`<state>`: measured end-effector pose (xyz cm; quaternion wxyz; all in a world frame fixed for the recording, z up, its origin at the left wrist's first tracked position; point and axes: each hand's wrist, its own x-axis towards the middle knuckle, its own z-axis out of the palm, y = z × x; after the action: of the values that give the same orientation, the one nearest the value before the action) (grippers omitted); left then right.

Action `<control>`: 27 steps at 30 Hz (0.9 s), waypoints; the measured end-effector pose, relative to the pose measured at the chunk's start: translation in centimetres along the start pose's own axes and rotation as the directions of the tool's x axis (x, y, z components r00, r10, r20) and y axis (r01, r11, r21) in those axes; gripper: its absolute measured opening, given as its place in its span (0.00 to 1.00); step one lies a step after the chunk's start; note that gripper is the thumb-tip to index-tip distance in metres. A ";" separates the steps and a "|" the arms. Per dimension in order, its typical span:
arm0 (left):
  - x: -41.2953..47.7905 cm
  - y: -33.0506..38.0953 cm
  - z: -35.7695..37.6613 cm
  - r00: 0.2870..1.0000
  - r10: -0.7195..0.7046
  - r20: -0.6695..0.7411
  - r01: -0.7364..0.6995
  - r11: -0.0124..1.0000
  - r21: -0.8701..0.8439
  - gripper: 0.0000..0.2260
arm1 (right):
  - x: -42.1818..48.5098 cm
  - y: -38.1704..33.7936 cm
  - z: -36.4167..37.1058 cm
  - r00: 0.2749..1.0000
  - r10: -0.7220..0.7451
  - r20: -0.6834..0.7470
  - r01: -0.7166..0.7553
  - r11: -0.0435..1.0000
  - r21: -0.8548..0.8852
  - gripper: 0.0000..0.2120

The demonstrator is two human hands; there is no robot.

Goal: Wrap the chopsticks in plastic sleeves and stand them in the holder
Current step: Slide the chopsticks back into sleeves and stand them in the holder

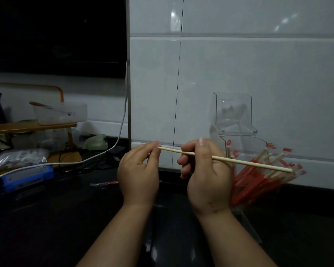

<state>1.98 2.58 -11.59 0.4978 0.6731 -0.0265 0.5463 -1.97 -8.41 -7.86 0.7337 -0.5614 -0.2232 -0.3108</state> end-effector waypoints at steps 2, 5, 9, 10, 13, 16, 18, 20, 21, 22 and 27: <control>0.0 -0.3 0.0 1.000 0.021 0.002 -0.021 0.999 0.026 0.07 | 0.0 0.0 0.0 1.000 -0.009 0.003 0.009 1.000 0.002 0.16; 0.0 -0.3 0.1 0.998 0.069 -0.009 -0.069 0.997 0.045 0.08 | -0.1 0.1 -0.1 0.999 -0.051 0.013 0.051 0.998 -0.027 0.17; 0.0 -0.4 0.1 0.999 0.052 -0.009 -0.052 0.998 0.026 0.06 | -0.2 0.1 -0.2 0.990 -0.120 -0.071 0.119 0.993 -0.023 0.18; 0.0 -0.4 0.1 0.999 0.045 -0.005 -0.045 0.999 0.025 0.06 | -0.1 0.0 -0.2 0.988 -0.132 -0.086 0.131 0.991 -0.017 0.18; -0.1 -0.3 0.1 0.999 0.039 0.005 -0.039 0.999 0.021 0.06 | -0.1 -0.1 -0.2 0.986 -0.141 -0.087 0.140 0.990 -0.023 0.18; 0.0 -0.4 0.1 0.999 0.038 0.015 -0.038 0.999 0.021 0.07 | -0.1 0.1 -0.2 0.991 -0.126 -0.056 0.123 0.992 -0.039 0.19; 0.0 -0.4 0.0 0.999 0.045 0.020 -0.046 0.998 0.038 0.10 | -0.1 0.1 -0.2 0.992 -0.124 -0.029 0.123 0.991 -0.056 0.19; 0.0 -0.3 0.0 0.998 0.050 0.026 -0.051 0.998 0.046 0.10 | -0.1 0.3 -0.2 0.991 -0.133 -0.030 0.130 0.988 -0.086 0.19; 0.0 -0.3 0.0 0.998 0.054 0.027 -0.055 0.997 0.049 0.10 | 0.0 0.3 -0.2 0.990 -0.135 -0.037 0.131 0.986 -0.105 0.19; 0.1 -0.3 0.0 0.998 0.062 0.028 -0.063 0.997 0.054 0.10 | 0.0 0.4 -0.2 0.990 -0.134 -0.044 0.128 0.984 -0.121 0.19; 0.1 -0.5 0.0 0.992 0.120 0.042 -0.123 0.988 0.093 0.11 | 0.2 0.7 -0.2 0.988 -0.141 -0.059 0.130 0.977 -0.167 0.18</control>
<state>2.33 2.85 -11.88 0.4301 0.7032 -0.0504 0.5639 -1.35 -8.52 -8.23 0.6699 -0.5917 -0.2086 -0.3971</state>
